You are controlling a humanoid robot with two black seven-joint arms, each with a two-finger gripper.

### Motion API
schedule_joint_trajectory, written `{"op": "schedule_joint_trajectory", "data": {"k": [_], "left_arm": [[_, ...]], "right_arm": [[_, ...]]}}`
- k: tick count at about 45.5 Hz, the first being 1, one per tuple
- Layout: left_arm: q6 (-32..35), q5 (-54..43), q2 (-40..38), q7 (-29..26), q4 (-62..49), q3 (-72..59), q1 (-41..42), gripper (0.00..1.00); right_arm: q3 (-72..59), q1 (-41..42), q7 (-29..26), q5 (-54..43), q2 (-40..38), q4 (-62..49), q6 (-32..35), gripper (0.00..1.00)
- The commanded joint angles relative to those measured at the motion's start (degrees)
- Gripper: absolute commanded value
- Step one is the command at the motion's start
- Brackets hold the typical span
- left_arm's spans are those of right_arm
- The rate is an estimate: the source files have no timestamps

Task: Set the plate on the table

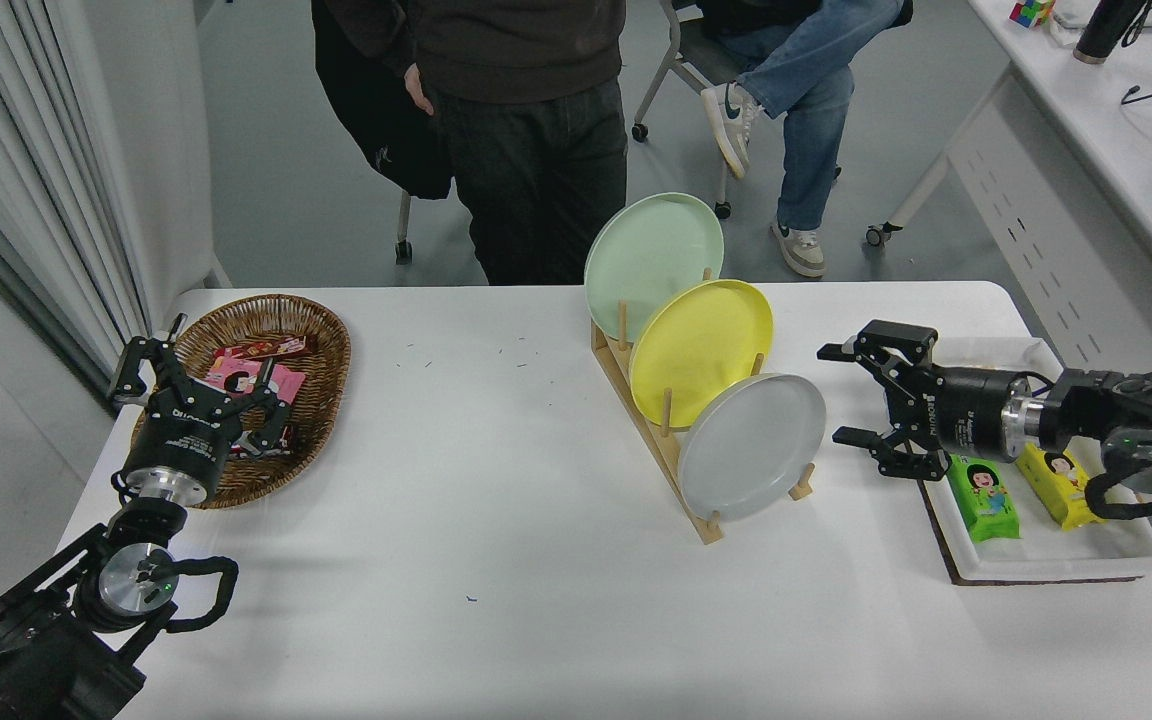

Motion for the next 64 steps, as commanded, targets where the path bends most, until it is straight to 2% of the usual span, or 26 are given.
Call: {"op": "schedule_joint_trajectory", "data": {"k": [1, 11, 27, 37, 52, 64], "left_arm": [[0.0, 0.0, 0.0, 0.0, 0.0, 0.0, 0.0, 0.98], [0.0, 0.0, 0.0, 0.0, 0.0, 0.0, 0.0, 0.98], [0.0, 0.0, 0.0, 0.0, 0.0, 0.0, 0.0, 0.98], [0.0, 0.0, 0.0, 0.0, 0.0, 0.0, 0.0, 0.98], [0.0, 0.0, 0.0, 0.0, 0.0, 0.0, 0.0, 0.98], [0.0, 0.0, 0.0, 0.0, 0.0, 0.0, 0.0, 0.98]], "right_arm": [[4.1, -0.2, -3.9, 5.4, 0.3, 8.3, -15.5, 1.00], [9.3, -0.6, -10.8, 9.6, 1.5, 11.3, -17.1, 1.00], [9.7, 0.4, -17.0, 13.3, 2.3, 11.8, -18.0, 1.00], [8.8, 5.0, -20.8, 13.4, 1.0, 15.3, -18.2, 1.00], [8.4, 8.2, -21.3, 11.2, -0.6, 16.5, -17.1, 1.00], [-2.5, 15.6, -21.3, 11.1, -0.1, 14.3, -17.1, 1.00]]}}
